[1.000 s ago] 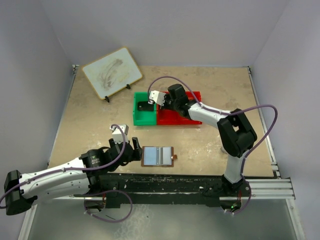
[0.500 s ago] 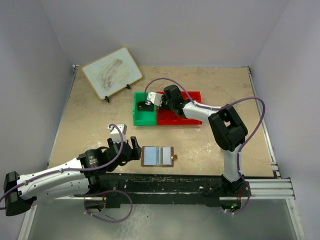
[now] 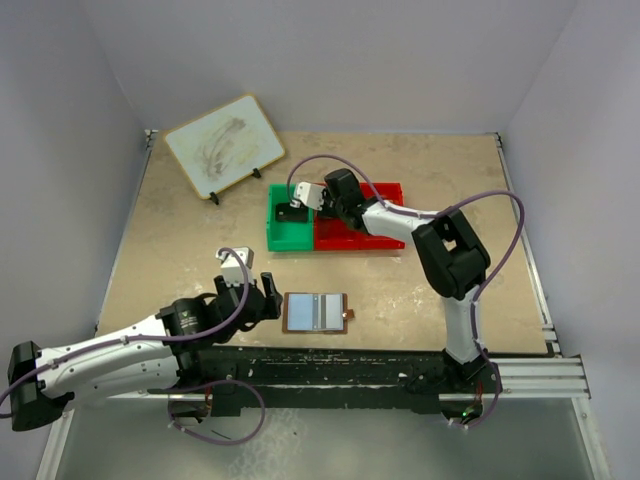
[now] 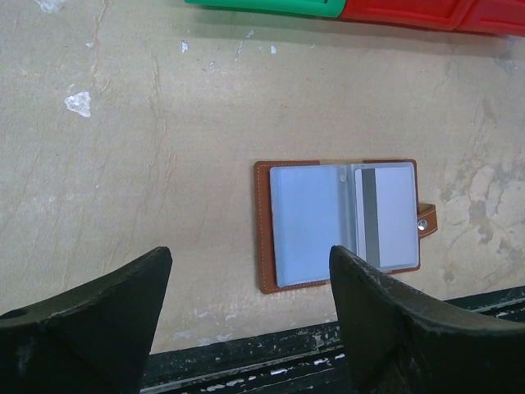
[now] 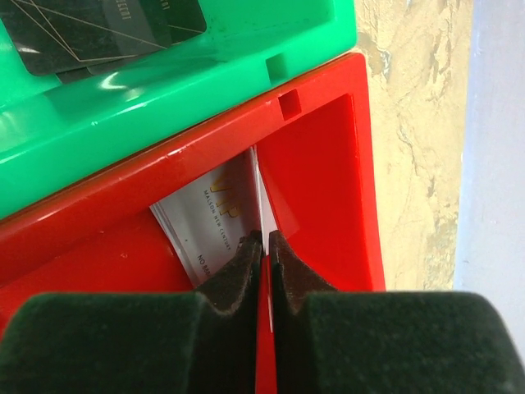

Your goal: Take the credit cards out of the card holder

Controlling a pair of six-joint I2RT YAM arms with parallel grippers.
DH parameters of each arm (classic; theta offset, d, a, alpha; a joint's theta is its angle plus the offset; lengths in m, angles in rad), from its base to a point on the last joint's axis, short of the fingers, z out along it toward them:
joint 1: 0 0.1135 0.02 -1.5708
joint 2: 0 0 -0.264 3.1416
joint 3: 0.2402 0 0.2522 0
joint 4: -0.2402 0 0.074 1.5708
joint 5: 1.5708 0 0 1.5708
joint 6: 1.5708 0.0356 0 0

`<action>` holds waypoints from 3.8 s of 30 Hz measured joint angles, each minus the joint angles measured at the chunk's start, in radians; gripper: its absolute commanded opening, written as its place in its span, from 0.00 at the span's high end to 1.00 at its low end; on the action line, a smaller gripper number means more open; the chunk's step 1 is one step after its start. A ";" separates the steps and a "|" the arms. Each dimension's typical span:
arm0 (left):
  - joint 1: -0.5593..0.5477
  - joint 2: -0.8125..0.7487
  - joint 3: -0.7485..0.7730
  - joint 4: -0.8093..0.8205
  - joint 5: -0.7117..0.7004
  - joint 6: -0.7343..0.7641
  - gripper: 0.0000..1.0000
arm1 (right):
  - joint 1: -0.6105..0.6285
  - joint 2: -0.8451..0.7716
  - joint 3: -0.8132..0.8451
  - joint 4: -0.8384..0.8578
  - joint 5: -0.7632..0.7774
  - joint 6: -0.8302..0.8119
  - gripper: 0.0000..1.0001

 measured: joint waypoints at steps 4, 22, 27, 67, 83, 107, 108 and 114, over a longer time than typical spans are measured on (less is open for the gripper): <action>0.000 0.008 0.000 0.000 -0.006 0.000 0.25 | 0.000 0.000 0.000 -0.016 -0.005 -0.009 0.80; 0.000 0.049 0.007 -0.023 -0.026 -0.001 0.27 | -0.003 0.030 0.092 -0.128 -0.034 0.009 0.66; 0.000 0.041 0.007 -0.033 -0.026 -0.011 0.27 | -0.003 0.031 0.119 -0.171 -0.044 0.020 0.66; 0.000 -0.042 0.007 -0.054 -0.024 -0.063 0.28 | -0.023 -0.008 0.068 -0.201 -0.111 0.124 0.26; 0.000 0.069 0.006 0.031 -0.012 -0.044 0.25 | -0.023 -0.830 -0.502 0.094 -0.151 0.991 0.38; 0.258 0.637 0.132 0.393 0.275 0.228 0.29 | 0.608 -0.779 -1.042 0.321 -0.053 2.081 0.35; 0.258 0.643 0.132 0.400 0.284 0.231 0.29 | 0.607 -0.766 -1.042 0.320 -0.048 2.097 0.35; 0.258 0.673 0.110 0.452 0.340 0.241 0.36 | 0.518 -0.738 -1.045 0.362 -0.061 2.125 0.36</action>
